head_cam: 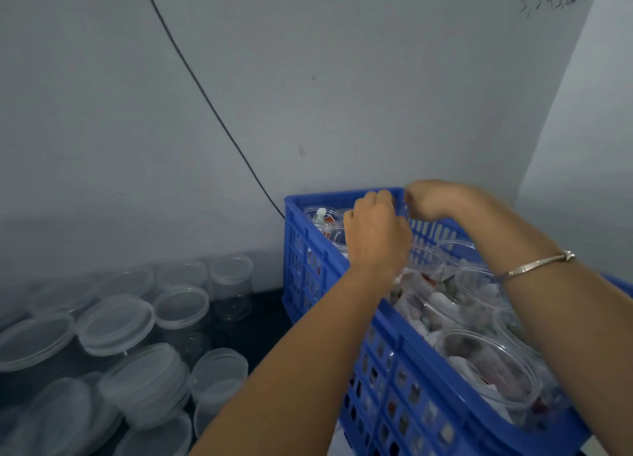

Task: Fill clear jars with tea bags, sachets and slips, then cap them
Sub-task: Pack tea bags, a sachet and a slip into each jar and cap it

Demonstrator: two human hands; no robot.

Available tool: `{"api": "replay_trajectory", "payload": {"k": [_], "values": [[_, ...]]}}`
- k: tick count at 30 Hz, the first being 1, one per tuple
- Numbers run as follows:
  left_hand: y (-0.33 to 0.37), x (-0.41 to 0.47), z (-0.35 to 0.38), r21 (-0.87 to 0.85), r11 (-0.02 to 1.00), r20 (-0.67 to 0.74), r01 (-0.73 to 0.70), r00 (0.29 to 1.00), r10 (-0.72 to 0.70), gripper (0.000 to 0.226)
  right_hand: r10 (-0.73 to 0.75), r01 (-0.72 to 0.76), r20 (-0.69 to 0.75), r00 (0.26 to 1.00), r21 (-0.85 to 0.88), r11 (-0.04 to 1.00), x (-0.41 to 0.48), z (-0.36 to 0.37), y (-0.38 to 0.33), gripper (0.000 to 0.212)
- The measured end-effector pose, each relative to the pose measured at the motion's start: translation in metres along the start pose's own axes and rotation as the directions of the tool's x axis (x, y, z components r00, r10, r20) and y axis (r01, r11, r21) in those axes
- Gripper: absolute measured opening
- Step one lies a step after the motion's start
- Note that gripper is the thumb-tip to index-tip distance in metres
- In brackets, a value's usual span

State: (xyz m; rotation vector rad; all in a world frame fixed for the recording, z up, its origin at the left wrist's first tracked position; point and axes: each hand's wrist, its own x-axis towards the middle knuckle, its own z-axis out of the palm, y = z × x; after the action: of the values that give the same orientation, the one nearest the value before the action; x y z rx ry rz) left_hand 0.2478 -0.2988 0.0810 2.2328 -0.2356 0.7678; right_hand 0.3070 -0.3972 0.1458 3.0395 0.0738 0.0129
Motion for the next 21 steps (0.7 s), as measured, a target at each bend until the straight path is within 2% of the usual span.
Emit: {"api": "replay_trajectory", "payload": {"k": [2, 4, 7, 11, 17, 21], "values": [[-0.014, -0.004, -0.018, -0.114, 0.984, -0.053, 0.135, 0.988, -0.142, 0.033, -0.088, 0.089, -0.03, 0.996, 0.043, 0.995, -0.015, -0.009, -0.026, 0.024], [-0.039, -0.011, -0.04, -0.143, 0.965, -0.083, 0.221, 0.969, -0.234, 0.034, -0.177, 0.18, -0.038, 0.983, 0.104, 0.978, -0.032, -0.016, -0.056, 0.031], [-0.084, -0.027, -0.078, -0.11, 0.946, -0.096, 0.305, 0.944, -0.315, 0.035, -0.316, 0.321, -0.057, 0.947, 0.19, 0.928, -0.054, -0.023, -0.108, 0.032], [-0.142, -0.049, -0.135, -0.012, 0.931, -0.132, 0.365, 0.922, -0.364, 0.04, -0.465, 0.466, -0.057, 0.884, 0.212, 0.859, -0.072, -0.015, -0.18, 0.036], [-0.209, -0.085, -0.219, 0.078, 0.902, -0.193, 0.425, 0.894, -0.404, 0.04, -0.543, 0.501, 0.008, 0.84, 0.376, 0.779, -0.081, 0.013, -0.283, 0.036], [-0.245, -0.105, -0.265, 0.107, 0.882, -0.236, 0.458, 0.874, -0.425, 0.04, -0.568, 0.499, -0.036, 0.822, 0.526, 0.689, -0.084, 0.03, -0.35, 0.048]]}}
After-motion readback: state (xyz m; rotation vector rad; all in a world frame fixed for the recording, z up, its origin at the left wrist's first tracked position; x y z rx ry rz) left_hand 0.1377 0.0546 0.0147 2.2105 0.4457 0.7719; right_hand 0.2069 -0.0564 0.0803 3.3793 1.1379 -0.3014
